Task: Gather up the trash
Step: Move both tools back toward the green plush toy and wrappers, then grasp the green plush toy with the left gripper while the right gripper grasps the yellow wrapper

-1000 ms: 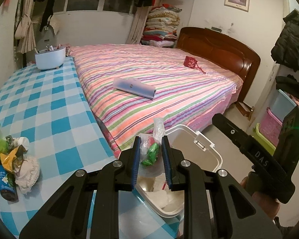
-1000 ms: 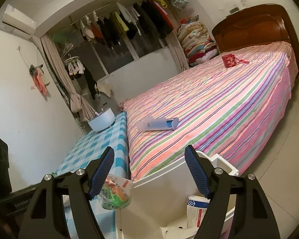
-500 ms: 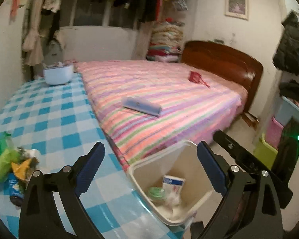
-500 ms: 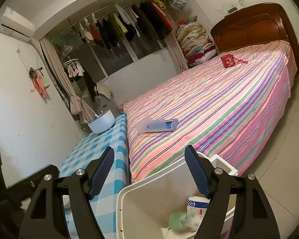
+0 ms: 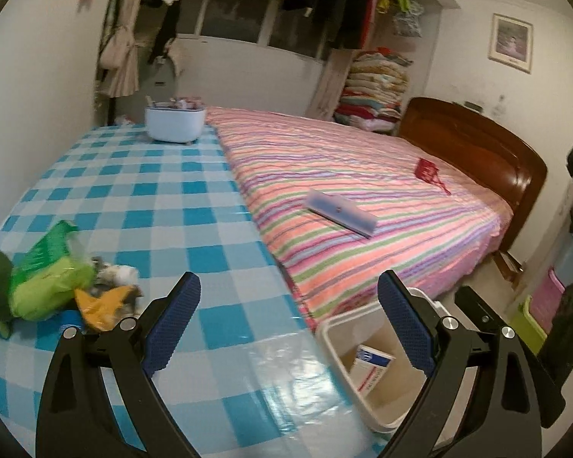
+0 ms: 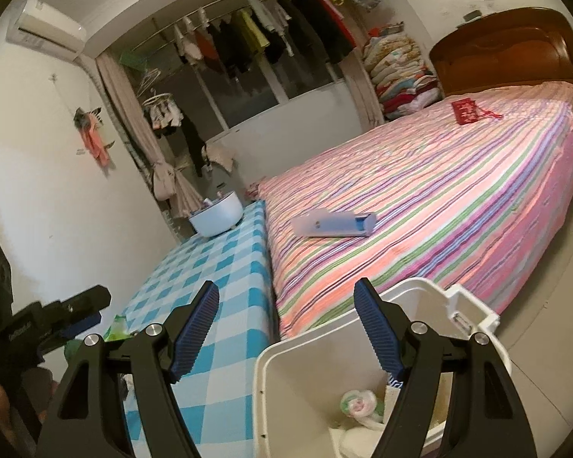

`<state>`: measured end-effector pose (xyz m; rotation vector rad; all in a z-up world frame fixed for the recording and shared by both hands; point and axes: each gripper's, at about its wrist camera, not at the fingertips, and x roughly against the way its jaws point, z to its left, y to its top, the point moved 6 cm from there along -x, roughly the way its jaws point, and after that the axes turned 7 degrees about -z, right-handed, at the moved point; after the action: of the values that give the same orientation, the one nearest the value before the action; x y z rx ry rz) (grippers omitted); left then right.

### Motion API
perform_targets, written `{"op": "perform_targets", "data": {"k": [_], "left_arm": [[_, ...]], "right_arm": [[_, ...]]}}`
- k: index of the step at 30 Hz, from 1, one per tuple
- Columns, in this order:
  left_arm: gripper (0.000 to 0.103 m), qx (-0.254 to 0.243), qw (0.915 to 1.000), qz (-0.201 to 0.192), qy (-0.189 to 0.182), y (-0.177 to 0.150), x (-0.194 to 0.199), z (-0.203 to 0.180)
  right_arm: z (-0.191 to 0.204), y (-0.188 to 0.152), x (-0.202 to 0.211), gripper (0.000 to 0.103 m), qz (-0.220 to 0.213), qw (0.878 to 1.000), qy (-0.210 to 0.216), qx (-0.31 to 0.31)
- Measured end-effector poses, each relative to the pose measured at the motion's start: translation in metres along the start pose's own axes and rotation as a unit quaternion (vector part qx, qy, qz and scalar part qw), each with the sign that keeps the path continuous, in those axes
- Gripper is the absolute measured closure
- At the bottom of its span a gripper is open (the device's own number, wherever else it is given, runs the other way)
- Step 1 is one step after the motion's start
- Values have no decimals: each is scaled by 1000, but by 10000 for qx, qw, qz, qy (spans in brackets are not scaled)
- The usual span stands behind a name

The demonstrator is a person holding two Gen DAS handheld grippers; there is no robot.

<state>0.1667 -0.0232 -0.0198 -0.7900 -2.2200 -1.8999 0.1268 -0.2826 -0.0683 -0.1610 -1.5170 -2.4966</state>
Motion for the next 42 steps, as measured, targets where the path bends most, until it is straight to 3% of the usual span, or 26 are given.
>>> {"op": "perform_targets", "data": {"k": [8,15,21,25,27,39,41,42], "left_arm": [[10,369,9984,-5,427,5,11,48],[10,514,9908,-249,1228,15,37,112],[10,1274,9664,-341,2205,14,69,204],[10,1777,9480,-304,2624,7,85,254],[10,1902,9428,-231,2728,4,86,271],[11,2018,9313,554,2981,-11,43,317],[13,2021,9285,604,3055,-14,37,325],[19,1969,9274,634,3116,-14,36,329]], "right_arm": [[30,-12,-11,32,185,9993,316,117],[58,-23,-18,32,299,9977,561,254],[78,-37,-27,32,449,9959,702,338],[90,-44,-33,32,540,9946,798,373],[96,-47,-36,32,586,9939,839,400],[119,-65,-48,32,805,9903,995,533],[119,-67,-51,32,857,9901,976,530],[119,-68,-52,32,881,9900,969,533]]}}
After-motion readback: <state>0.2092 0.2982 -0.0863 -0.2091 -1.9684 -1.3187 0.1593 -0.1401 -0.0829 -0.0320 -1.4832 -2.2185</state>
